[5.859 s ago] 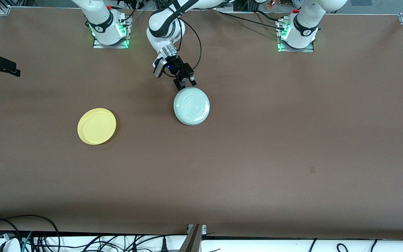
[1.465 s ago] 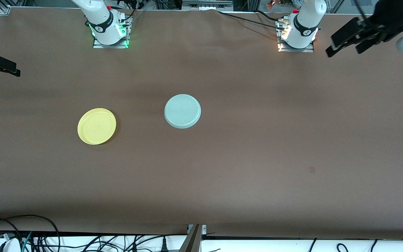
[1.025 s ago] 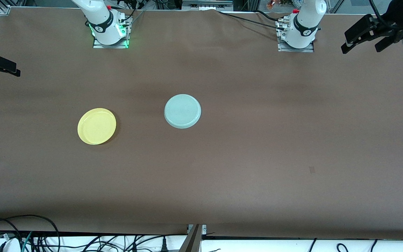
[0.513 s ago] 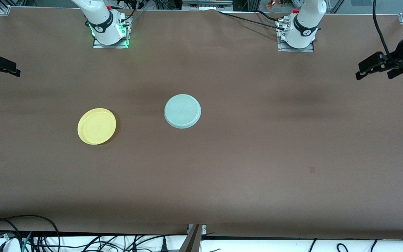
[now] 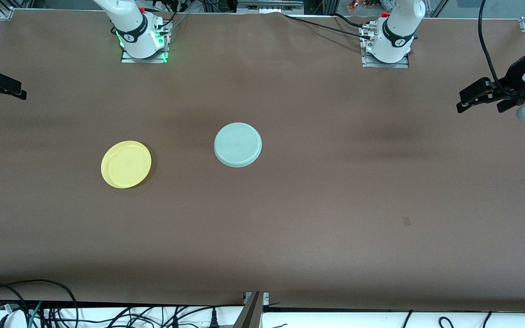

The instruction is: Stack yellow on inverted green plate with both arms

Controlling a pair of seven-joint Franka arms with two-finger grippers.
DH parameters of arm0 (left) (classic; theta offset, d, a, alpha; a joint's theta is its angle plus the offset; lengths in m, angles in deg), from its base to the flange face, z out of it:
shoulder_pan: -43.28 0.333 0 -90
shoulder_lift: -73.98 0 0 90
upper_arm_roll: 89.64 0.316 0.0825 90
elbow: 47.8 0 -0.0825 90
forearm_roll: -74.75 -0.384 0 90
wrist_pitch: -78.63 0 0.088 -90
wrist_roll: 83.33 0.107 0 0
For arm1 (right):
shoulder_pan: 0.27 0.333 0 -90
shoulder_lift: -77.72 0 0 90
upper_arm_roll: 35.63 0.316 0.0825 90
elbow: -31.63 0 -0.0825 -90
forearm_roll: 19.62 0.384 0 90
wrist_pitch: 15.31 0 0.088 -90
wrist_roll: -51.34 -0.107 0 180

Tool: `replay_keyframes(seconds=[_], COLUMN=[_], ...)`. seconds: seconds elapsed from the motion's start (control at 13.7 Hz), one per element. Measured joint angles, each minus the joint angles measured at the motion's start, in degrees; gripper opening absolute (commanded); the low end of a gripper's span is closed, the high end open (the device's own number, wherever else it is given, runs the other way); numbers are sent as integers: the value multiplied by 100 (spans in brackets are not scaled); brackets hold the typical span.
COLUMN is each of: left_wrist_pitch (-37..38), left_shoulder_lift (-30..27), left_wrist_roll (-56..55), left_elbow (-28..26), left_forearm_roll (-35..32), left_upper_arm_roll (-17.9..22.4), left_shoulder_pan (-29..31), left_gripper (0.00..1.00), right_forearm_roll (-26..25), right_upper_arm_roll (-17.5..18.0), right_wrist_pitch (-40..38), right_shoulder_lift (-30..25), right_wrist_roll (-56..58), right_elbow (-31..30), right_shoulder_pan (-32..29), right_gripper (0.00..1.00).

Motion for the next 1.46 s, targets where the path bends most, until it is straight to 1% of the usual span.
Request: replay_keyframes(seconds=[0.29,0.37,0.44,0.59,0.66,0.73,0.81,1.25,1.46], left_wrist_pitch=[-1,-1,0,6,6,7,7,-9,-162], left_shoulder_lift=[0,-1,-5,-10,-11,-17,-30,-81,-77], left_wrist_roll=[12,12,13,15,22,27,29,29,29], left_elbow=[-44,-58,-74,-131,-166,-197,-223,-231,-247], left_forearm_roll=[0,0,0,0,1,1,2,4,4], left_upper_arm_roll=[29,138,415,1350,1729,1918,1984,1984,1987], left_shoulder_pan=[-40,-152,-406,-1198,-1499,-1636,-1677,-1795,-1796], left_gripper=[100,100,100,100,100,100,100,100,100], right_forearm_roll=[0,0,0,0,0,0,0,0,0], right_upper_arm_roll=[0,0,0,0,0,0,0,0,0], right_wrist_pitch=[0,0,0,0,0,0,0,0,0], right_shoulder_lift=[0,0,0,0,0,0,0,0,1], right_wrist_roll=[0,0,0,0,0,0,0,0,1], right_elbow=[0,0,0,0,0,0,0,0,0], right_shoulder_pan=[0,0,0,0,0,0,0,0,0], right_gripper=[100,100,100,100,100,100,100,100,100])
